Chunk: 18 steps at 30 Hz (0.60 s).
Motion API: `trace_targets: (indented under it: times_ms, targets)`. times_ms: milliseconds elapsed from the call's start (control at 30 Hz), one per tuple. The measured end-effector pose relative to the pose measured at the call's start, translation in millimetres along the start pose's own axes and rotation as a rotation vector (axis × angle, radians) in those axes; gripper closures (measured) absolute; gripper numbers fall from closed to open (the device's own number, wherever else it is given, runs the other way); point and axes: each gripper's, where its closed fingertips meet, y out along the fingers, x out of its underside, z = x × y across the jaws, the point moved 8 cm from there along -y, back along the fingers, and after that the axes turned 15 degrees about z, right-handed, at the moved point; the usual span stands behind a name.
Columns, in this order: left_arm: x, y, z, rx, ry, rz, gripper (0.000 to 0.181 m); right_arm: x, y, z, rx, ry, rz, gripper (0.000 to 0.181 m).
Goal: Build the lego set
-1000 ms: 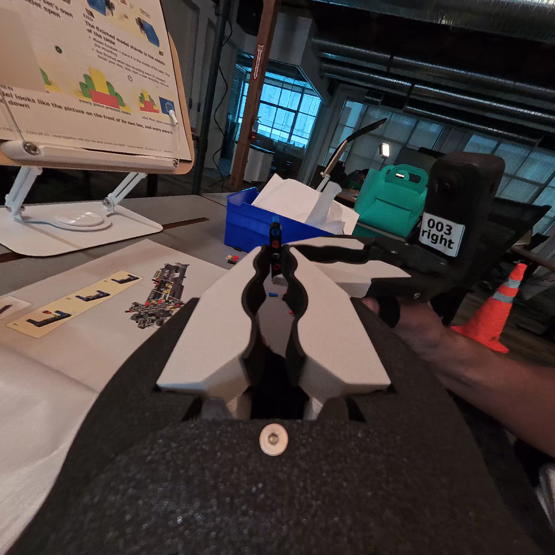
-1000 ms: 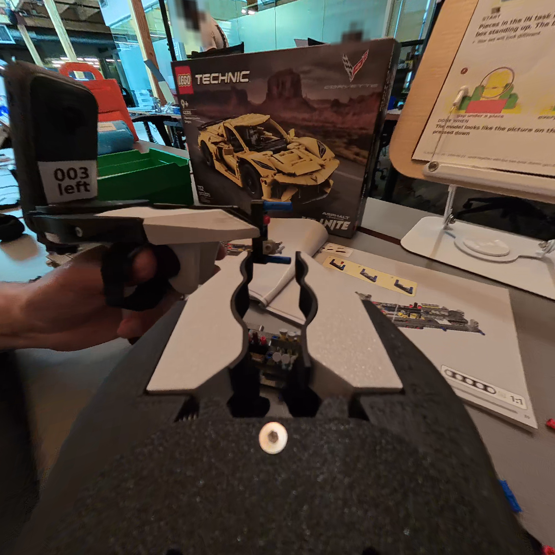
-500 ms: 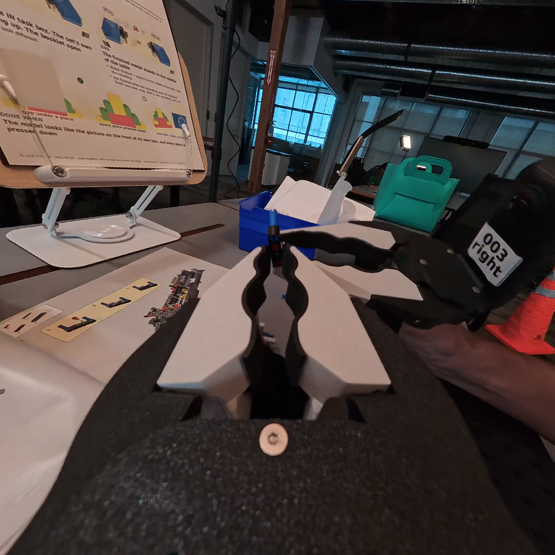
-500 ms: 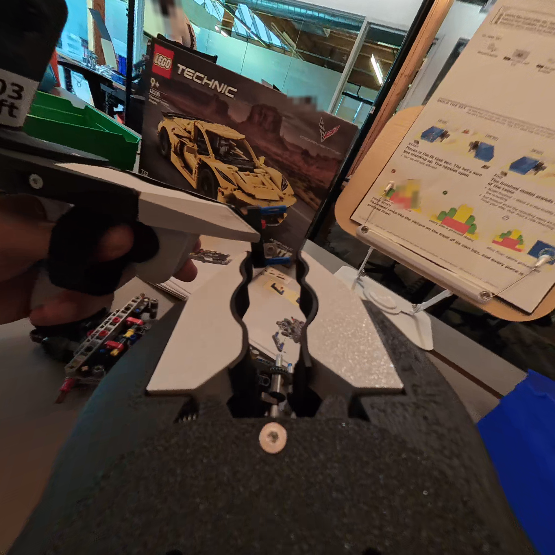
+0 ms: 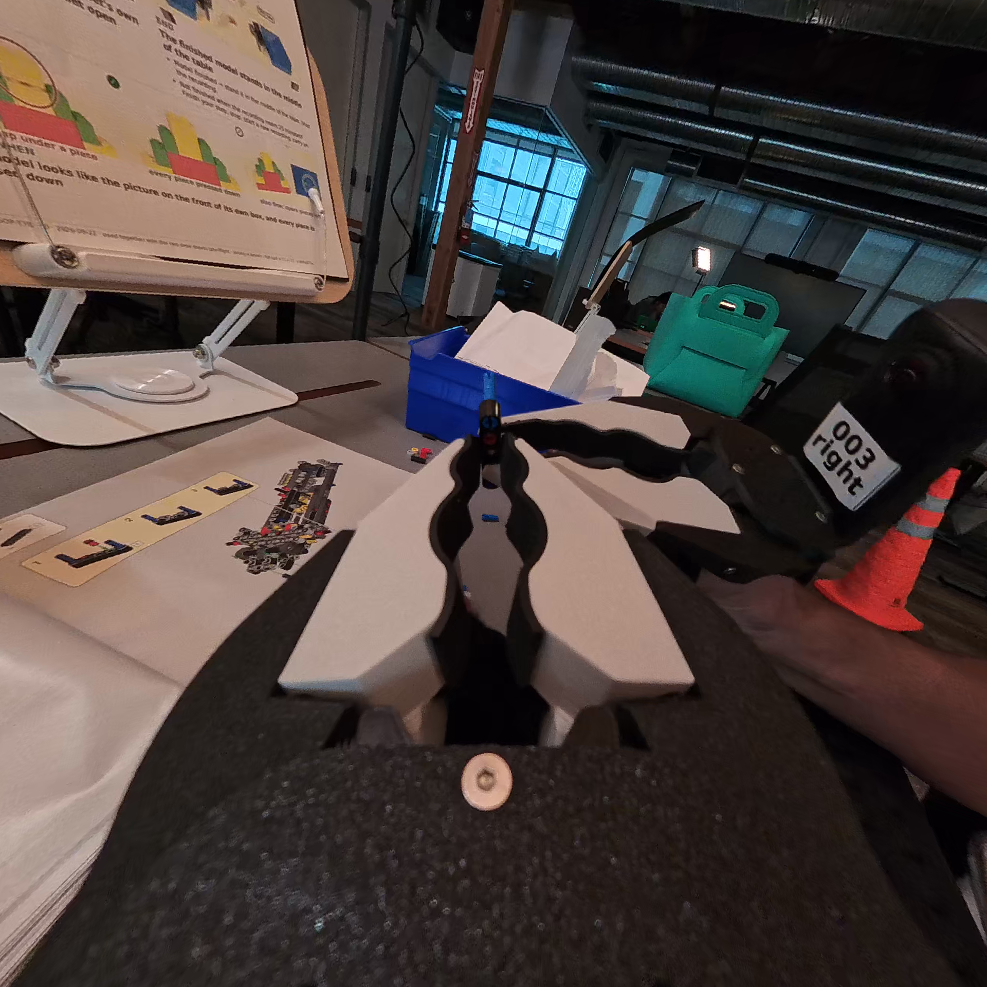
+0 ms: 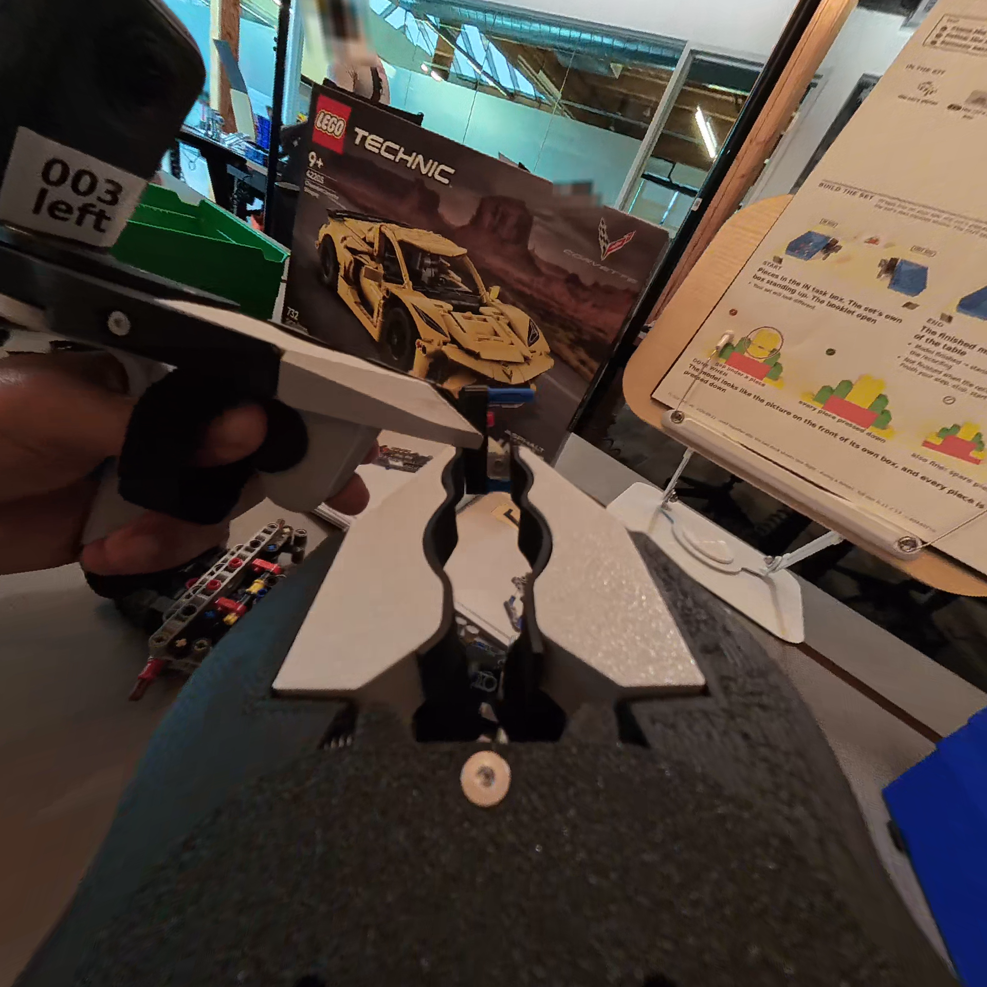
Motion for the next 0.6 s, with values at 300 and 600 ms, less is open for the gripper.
trace_targets:
  times_ms: [300,600]
  targets:
    - [1.3,0.6,0.3,0.016,-0.004,-0.013,0.175,-1.1,-1.4,4.2,-0.039,0.095,-0.049,0.167]
    - [-0.7,0.8,2.2,0.109,0.131,-0.061,0.175,-1.8,-6.6,3.1,-0.096,0.002,-0.064,0.167]
